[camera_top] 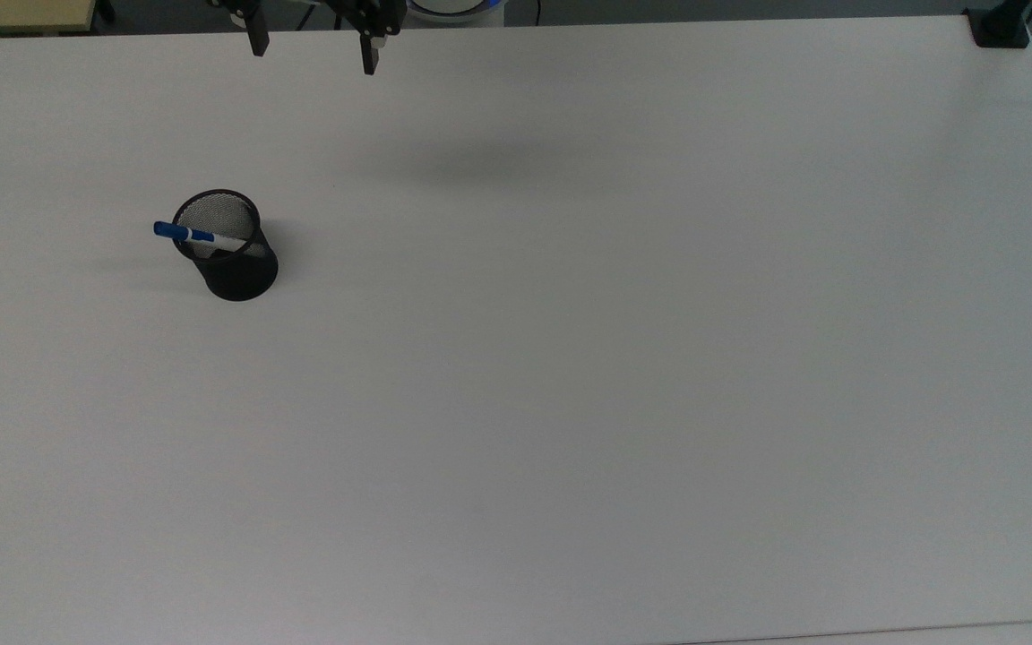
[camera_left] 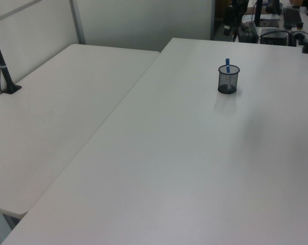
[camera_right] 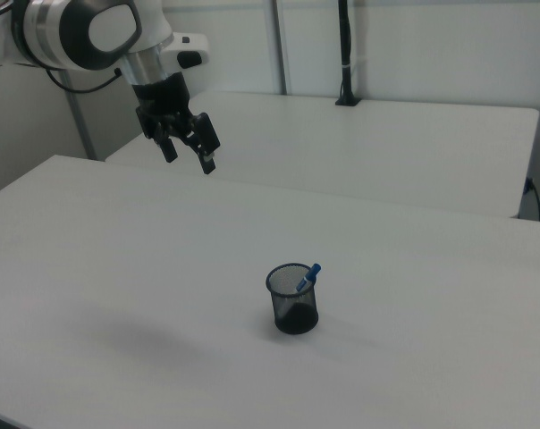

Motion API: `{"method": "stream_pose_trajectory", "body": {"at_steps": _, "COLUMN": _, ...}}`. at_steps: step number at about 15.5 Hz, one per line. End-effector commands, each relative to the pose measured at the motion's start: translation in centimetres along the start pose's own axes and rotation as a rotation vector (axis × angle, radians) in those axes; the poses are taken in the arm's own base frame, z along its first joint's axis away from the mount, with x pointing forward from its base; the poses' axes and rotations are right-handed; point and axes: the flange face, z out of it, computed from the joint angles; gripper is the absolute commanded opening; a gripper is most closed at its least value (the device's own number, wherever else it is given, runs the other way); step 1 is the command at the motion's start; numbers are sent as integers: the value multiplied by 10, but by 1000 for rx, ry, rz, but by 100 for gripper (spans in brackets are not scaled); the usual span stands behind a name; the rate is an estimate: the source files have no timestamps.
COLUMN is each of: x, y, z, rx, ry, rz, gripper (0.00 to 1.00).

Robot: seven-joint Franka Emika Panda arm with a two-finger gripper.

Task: Remove the marker
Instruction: 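Move the open gripper toward the black mesh pen cup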

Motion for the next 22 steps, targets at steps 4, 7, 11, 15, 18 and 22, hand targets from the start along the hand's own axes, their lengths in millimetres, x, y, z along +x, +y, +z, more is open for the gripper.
{"method": "stream_pose_trajectory", "body": {"at_steps": 4, "x": -6, "y": 1, "z": -3, "rx": 12, "ry": -14, "rz": -9, "gripper": 100}}
{"method": "stream_pose_trajectory", "body": {"at_steps": 7, "x": -6, "y": 1, "z": -3, "rx": 12, "ry": -14, "rz": -8, "gripper": 100}}
{"method": "stream_pose_trajectory", "body": {"at_steps": 11, "x": -6, "y": 1, "z": -3, "rx": 12, "ry": -15, "rz": -11, "gripper": 100}}
{"method": "stream_pose_trajectory", "body": {"at_steps": 15, "x": -9, "y": 6, "z": -2, "rx": 10, "ry": -40, "rz": -19, "gripper": 100}}
{"method": "stream_pose_trajectory", "body": {"at_steps": 18, "x": -10, "y": 25, "z": -2, "rx": 7, "ry": -56, "rz": -62, "gripper": 100}}
{"method": "stream_pose_trajectory", "body": {"at_steps": 22, "x": -6, "y": 50, "z": 15, "rx": -3, "ry": -81, "rz": -192, "gripper": 100}}
